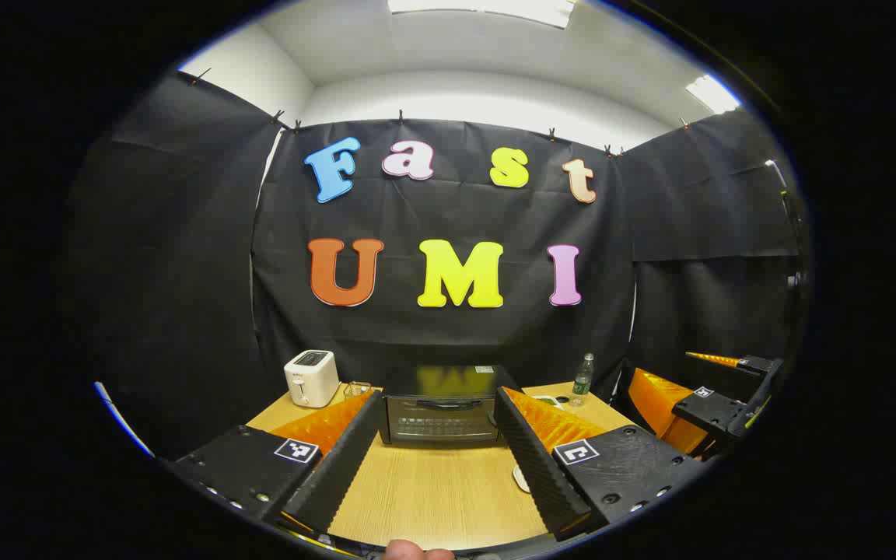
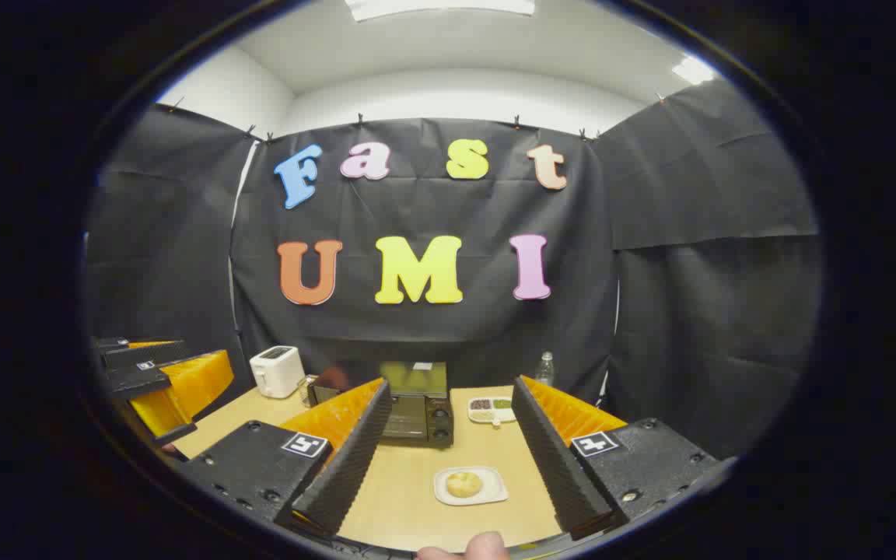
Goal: Open the electric oven with the left hand, put the food in, and close the electric oven.
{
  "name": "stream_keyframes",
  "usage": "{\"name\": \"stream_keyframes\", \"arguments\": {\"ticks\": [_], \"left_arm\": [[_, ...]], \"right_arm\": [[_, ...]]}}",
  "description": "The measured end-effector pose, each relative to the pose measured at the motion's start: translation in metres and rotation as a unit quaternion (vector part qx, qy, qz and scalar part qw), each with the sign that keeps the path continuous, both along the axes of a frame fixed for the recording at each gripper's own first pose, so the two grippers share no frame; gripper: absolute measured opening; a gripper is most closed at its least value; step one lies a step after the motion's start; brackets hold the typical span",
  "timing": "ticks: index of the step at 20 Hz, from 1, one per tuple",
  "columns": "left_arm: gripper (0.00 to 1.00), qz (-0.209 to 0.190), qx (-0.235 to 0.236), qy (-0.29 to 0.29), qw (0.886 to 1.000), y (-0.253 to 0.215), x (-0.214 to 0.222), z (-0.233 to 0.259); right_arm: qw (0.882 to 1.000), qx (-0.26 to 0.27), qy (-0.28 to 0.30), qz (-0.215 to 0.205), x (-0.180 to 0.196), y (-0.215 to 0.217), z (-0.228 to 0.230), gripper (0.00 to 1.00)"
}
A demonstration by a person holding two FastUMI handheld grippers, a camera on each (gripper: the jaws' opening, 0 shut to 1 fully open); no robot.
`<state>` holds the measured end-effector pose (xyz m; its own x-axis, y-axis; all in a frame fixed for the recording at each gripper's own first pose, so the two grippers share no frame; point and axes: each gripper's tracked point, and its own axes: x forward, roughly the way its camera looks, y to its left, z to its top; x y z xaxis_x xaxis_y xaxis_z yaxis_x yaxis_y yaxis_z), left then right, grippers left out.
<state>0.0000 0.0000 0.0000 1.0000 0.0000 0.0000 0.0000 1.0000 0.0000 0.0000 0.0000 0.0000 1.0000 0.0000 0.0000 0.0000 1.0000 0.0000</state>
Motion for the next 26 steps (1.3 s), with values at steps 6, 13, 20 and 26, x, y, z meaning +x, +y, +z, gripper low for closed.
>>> {"name": "stream_keyframes", "arguments": {"ticks": [6, 13, 20, 26], "left_arm": [[0.94, 0.006, -0.002, -0.005, 1.000, 0.000, 0.001, 0.002], [0.94, 0.009, -0.005, -0.013, 1.000, 0.002, 0.001, 0.006], [0.94, 0.009, -0.001, -0.004, 1.000, 0.005, 0.013, -0.004], [0.83, 0.008, -0.005, 0.006, 1.000, 0.004, 0.026, -0.009]], "right_arm": [[1.000, 0.003, 0.003, 0.003, 0.001, -0.001, 0.000, 0.97], [1.000, 0.000, -0.001, 0.002, 0.004, -0.003, 0.006, 0.97], [1.000, -0.003, 0.009, 0.000, 0.009, -0.001, 0.000, 0.97], [1.000, -0.008, 0.018, 0.000, 0.023, -0.001, -0.003, 0.97]]}}
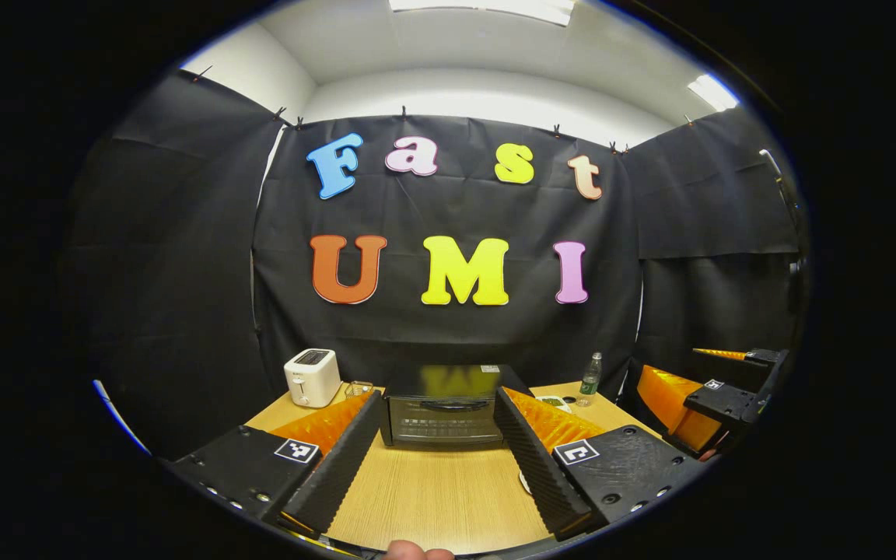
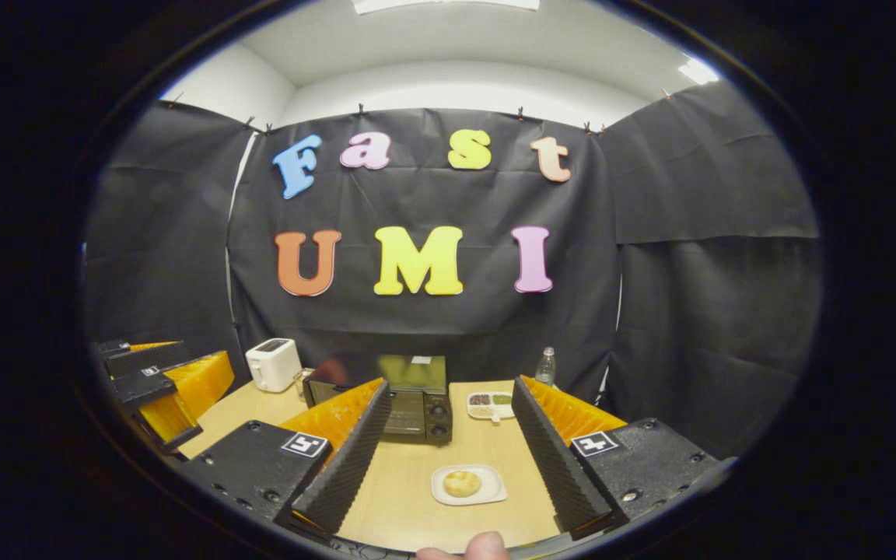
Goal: Open the electric oven with the left hand, put the food in, and close the electric oven.
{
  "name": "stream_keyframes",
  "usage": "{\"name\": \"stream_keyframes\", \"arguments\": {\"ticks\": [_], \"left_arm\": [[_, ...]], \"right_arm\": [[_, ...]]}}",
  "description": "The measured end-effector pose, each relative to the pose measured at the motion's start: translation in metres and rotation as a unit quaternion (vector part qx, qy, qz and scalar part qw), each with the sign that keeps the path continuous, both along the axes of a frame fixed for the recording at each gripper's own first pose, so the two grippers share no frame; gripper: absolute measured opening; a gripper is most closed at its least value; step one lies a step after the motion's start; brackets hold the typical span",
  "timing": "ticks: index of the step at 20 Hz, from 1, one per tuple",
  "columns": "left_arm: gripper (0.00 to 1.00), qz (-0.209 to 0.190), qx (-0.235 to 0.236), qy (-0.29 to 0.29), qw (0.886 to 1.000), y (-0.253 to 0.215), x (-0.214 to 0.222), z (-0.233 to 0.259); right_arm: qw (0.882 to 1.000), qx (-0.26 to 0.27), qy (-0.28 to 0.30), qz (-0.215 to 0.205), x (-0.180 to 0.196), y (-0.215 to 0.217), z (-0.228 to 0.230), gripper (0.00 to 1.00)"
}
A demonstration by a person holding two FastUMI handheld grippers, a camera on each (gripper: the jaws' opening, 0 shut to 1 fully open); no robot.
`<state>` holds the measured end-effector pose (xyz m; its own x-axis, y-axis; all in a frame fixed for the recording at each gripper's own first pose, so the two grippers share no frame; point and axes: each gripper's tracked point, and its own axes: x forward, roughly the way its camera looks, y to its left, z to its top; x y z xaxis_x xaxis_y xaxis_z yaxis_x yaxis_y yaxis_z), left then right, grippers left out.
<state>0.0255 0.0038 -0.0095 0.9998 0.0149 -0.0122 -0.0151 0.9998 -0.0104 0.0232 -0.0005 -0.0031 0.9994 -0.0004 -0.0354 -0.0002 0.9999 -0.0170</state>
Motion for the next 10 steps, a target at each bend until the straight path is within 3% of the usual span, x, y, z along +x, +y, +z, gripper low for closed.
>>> {"name": "stream_keyframes", "arguments": {"ticks": [1, 2, 10], "left_arm": [[0.83, 0.002, 0.000, 0.003, 1.000, 0.001, 0.003, -0.002], [0.94, 0.003, -0.001, 0.006, 1.000, 0.002, 0.007, -0.003], [0.94, -0.007, -0.001, 0.032, 0.999, -0.009, 0.068, -0.029]], "right_arm": [[1.000, -0.001, 0.000, 0.001, 0.004, -0.001, -0.001, 0.97], [1.000, -0.001, 0.002, 0.002, 0.008, -0.002, -0.001, 0.97], [1.000, 0.005, 0.021, -0.017, 0.050, -0.039, -0.013, 0.98]]}}
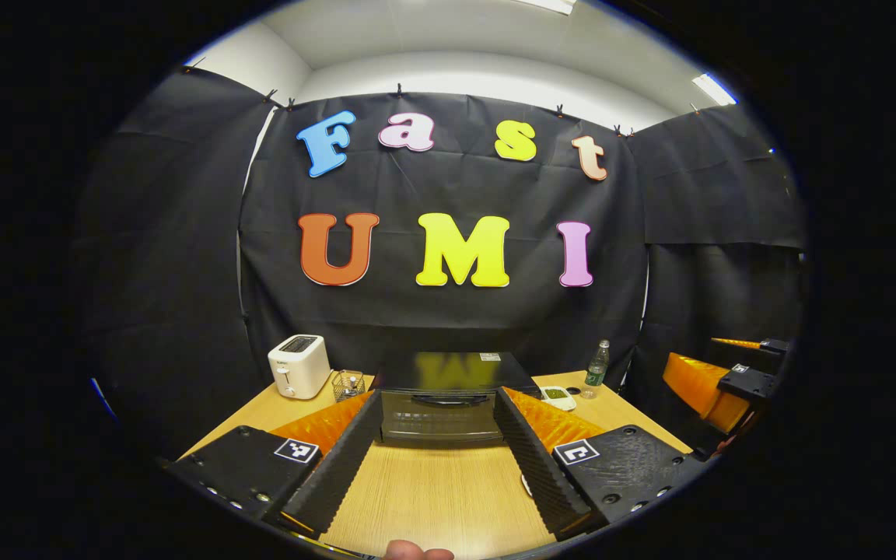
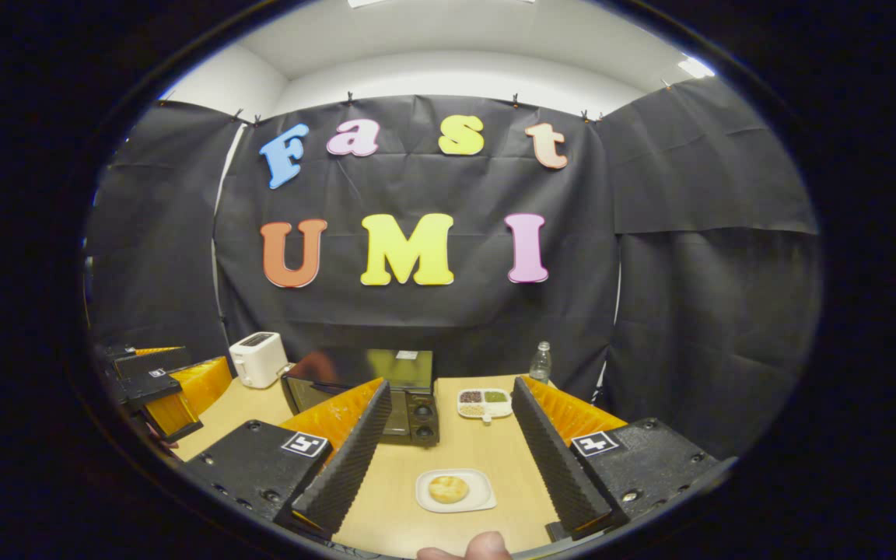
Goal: Open the electric oven with the left hand, put the food in, and close the electric oven.
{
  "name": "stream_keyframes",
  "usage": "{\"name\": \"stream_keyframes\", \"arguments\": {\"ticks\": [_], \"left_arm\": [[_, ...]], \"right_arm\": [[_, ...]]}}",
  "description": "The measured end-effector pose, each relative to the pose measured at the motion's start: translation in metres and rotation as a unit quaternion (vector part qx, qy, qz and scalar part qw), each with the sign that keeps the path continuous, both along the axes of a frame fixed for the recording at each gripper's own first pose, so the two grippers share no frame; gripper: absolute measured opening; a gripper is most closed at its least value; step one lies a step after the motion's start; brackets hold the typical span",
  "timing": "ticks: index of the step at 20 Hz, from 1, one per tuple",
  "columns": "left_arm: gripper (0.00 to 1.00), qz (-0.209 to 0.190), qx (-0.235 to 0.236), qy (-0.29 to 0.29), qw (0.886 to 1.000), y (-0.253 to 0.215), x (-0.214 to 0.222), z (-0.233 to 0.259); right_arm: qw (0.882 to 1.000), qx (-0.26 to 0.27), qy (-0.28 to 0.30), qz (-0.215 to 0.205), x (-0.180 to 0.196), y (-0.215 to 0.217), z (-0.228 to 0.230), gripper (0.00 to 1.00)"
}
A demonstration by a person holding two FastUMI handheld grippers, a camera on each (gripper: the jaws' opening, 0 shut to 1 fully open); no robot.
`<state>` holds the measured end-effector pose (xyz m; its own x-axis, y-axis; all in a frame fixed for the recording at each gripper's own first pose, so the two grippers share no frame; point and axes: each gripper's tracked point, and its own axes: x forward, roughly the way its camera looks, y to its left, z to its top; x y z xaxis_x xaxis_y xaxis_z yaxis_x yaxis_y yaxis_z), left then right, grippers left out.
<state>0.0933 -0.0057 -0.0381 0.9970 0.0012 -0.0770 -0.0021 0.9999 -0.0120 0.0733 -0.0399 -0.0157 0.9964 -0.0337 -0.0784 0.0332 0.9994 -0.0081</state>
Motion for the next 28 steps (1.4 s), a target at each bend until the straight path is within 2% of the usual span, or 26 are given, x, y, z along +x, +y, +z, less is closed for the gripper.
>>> {"name": "stream_keyframes", "arguments": {"ticks": [7, 11, 16, 21, 23, 28], "left_arm": [[0.94, -0.007, 0.006, 0.024, 1.000, -0.012, 0.110, -0.031], [0.94, 0.000, 0.006, 0.047, 0.999, -0.014, 0.176, -0.063], [0.94, 0.003, 0.004, 0.083, 0.996, -0.019, 0.228, -0.108], [0.94, 0.009, 0.017, 0.116, 0.993, -0.015, 0.237, -0.142], [0.97, 0.004, 0.027, 0.106, 0.994, -0.015, 0.235, -0.143], [1.00, -0.010, 0.020, 0.116, 0.993, -0.014, 0.220, -0.148]], "right_arm": [[0.998, -0.011, 0.019, -0.058, 0.032, -0.072, -0.010, 0.98], [0.994, 0.000, 0.057, -0.091, 0.044, -0.109, -0.030, 0.98], [0.989, -0.001, 0.091, -0.119, 0.051, -0.143, -0.044, 0.98], [0.986, 0.004, 0.110, -0.123, 0.055, -0.146, -0.054, 0.98], [0.986, 0.010, 0.116, -0.119, 0.056, -0.141, -0.059, 0.98], [0.986, 0.018, 0.127, -0.108, 0.053, -0.127, -0.067, 0.99]]}}
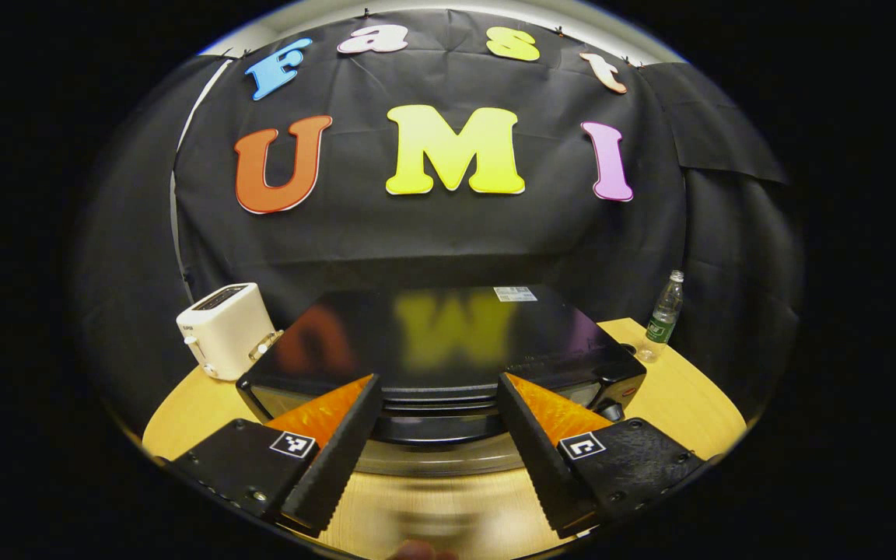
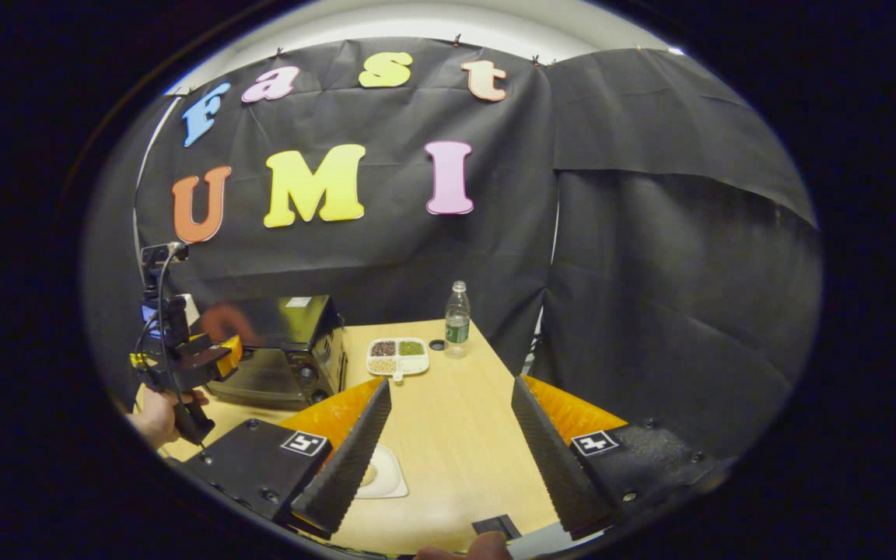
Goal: Open the electric oven with the left hand, put the food in, and close the electric oven.
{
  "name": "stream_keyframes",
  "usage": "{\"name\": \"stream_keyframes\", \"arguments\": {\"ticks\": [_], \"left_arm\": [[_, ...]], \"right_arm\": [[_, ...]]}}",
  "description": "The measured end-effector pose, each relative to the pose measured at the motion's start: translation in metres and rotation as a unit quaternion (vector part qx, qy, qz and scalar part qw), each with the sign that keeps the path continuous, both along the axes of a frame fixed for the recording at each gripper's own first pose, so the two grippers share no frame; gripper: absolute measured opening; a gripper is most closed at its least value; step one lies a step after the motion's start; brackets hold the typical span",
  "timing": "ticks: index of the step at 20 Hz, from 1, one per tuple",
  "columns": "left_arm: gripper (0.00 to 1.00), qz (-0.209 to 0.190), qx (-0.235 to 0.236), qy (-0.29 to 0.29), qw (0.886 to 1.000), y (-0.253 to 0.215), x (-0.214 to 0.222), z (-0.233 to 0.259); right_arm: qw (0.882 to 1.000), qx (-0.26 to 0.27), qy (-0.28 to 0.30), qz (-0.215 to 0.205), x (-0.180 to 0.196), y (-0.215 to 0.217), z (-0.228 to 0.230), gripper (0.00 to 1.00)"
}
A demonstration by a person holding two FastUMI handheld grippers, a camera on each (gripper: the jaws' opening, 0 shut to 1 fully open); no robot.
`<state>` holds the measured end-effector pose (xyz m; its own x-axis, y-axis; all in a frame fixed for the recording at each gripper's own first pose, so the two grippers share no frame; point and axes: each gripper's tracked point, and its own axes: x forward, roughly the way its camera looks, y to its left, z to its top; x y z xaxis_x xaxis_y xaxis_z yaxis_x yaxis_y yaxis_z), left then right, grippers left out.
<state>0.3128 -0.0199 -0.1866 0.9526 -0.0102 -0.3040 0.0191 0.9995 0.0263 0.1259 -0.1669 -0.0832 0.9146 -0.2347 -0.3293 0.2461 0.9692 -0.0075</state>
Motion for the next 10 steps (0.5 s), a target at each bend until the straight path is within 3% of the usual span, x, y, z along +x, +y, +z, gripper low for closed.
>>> {"name": "stream_keyframes", "arguments": {"ticks": [6, 10], "left_arm": [[0.98, -0.006, -0.008, 0.025, 1.000, -0.003, -0.049, -0.009], [0.97, 0.001, -0.042, 0.087, 0.995, -0.001, -0.102, -0.058]], "right_arm": [[1.000, 0.015, -0.001, -0.003, -0.019, 0.009, -0.003, 0.98], [1.000, 0.014, -0.001, 0.001, -0.034, 0.019, -0.005, 0.98]]}}
